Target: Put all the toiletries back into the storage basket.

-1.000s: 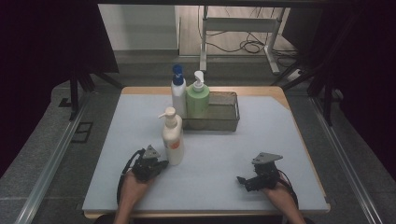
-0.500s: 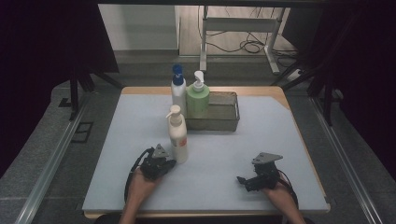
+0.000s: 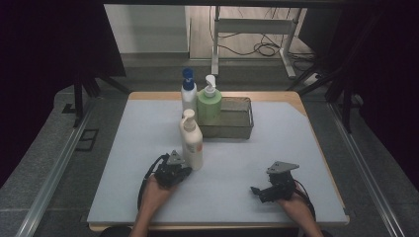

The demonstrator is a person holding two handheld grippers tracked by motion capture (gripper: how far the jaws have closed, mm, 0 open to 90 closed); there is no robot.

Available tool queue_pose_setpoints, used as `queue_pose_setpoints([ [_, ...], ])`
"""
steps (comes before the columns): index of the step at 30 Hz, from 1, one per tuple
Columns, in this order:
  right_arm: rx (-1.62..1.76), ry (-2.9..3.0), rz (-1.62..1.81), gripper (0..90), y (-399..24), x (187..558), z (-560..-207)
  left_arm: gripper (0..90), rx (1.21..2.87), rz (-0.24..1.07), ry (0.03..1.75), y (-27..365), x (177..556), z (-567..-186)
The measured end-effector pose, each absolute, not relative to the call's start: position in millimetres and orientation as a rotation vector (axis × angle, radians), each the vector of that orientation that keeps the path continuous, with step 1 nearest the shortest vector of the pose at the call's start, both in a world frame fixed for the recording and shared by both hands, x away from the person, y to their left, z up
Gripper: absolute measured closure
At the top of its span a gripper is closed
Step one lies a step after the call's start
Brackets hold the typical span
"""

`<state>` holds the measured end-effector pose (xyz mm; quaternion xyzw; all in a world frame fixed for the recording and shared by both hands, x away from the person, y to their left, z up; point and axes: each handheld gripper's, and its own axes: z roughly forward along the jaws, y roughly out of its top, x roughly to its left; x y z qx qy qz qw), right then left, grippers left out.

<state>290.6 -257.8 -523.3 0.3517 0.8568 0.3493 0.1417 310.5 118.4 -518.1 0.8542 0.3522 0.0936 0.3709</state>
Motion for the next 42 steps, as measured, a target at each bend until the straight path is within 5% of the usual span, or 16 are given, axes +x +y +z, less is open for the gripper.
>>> queue_pose_setpoints([
  [15, 1.015, 2.475, 1.005, 0.1, -258, 291, -523, 84.3, 2.211, 0.240, 0.870, 109, 306, -516],
  [42, 0.952, 2.468, 1.078, 0.0, -252, 286, -505, 30.4, 2.190, 0.363, 1.005, 131, 266, -516],
])
